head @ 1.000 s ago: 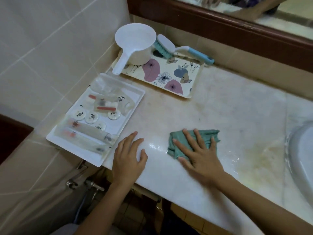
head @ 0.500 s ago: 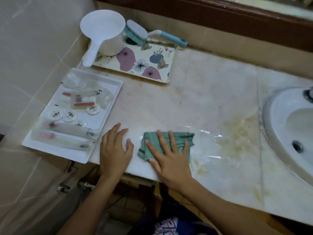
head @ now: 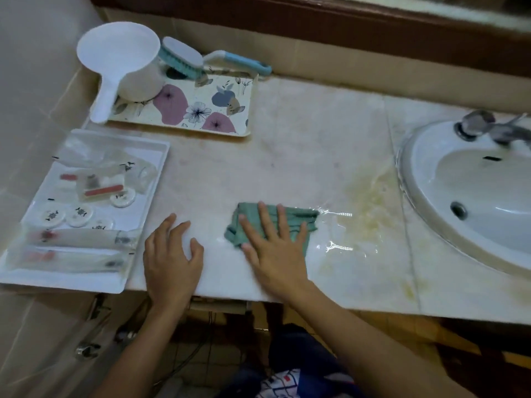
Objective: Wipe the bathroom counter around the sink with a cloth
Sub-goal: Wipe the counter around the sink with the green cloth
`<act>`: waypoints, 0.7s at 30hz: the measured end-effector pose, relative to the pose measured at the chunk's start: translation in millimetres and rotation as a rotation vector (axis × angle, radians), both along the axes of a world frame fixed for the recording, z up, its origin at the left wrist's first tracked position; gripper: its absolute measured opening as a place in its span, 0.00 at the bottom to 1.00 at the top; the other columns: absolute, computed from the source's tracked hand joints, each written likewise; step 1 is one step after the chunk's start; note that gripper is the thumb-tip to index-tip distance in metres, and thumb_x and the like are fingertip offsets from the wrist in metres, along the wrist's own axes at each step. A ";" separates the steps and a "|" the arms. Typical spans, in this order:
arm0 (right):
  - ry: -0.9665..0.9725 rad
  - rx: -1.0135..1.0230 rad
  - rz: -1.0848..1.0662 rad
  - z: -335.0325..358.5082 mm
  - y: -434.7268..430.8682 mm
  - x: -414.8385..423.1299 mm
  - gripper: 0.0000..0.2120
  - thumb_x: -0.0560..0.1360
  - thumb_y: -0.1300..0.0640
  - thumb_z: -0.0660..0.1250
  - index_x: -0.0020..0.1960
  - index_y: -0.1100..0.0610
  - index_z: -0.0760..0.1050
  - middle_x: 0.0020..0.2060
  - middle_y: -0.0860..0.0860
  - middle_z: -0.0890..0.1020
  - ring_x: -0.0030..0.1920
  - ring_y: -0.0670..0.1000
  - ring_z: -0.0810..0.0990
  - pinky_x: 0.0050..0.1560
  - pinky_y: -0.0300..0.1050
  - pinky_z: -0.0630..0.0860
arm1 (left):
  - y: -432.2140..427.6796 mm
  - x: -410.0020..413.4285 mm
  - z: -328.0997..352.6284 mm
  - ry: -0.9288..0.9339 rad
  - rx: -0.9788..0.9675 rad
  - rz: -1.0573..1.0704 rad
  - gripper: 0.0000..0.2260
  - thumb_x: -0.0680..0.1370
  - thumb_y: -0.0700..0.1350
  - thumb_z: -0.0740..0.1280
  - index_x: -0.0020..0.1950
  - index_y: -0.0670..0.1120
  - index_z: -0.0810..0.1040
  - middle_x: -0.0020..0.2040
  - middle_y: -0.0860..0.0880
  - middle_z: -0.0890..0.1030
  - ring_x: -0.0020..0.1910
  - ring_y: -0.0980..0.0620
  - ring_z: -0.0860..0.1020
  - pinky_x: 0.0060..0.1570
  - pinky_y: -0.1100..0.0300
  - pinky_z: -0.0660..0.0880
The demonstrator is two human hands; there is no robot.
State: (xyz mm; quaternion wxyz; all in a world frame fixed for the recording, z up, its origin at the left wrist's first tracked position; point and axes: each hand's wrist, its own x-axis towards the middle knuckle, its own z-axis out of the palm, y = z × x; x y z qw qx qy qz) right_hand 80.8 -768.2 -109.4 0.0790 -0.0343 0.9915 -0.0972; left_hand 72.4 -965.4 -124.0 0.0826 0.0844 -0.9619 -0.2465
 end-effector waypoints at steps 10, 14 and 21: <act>-0.061 0.059 -0.198 -1.1 128.8 -22.9 0.24 0.79 0.36 0.40 0.74 0.31 0.39 0.77 0.42 0.39 0.77 0.51 0.35 0.70 0.71 0.40 | 6.4 0.8 7.4 -0.024 -0.022 0.018 0.17 0.76 0.42 0.67 0.64 0.45 0.76 0.71 0.46 0.71 0.67 0.42 0.67 0.63 0.44 0.67; -0.076 -0.014 -0.387 -0.7 91.6 -45.3 0.25 0.81 0.38 0.42 0.75 0.34 0.40 0.78 0.44 0.38 0.77 0.55 0.34 0.69 0.72 0.36 | 9.6 0.4 9.6 -0.017 -0.020 0.019 0.16 0.75 0.41 0.68 0.63 0.44 0.77 0.70 0.46 0.71 0.66 0.41 0.67 0.64 0.43 0.67; 0.001 0.075 0.054 -2.3 148.7 55.4 0.25 0.80 0.36 0.41 0.76 0.34 0.43 0.78 0.44 0.43 0.78 0.55 0.40 0.69 0.73 0.42 | 11.7 -0.2 11.9 -0.035 -0.034 0.049 0.15 0.76 0.41 0.67 0.63 0.43 0.77 0.70 0.45 0.71 0.67 0.40 0.66 0.65 0.43 0.66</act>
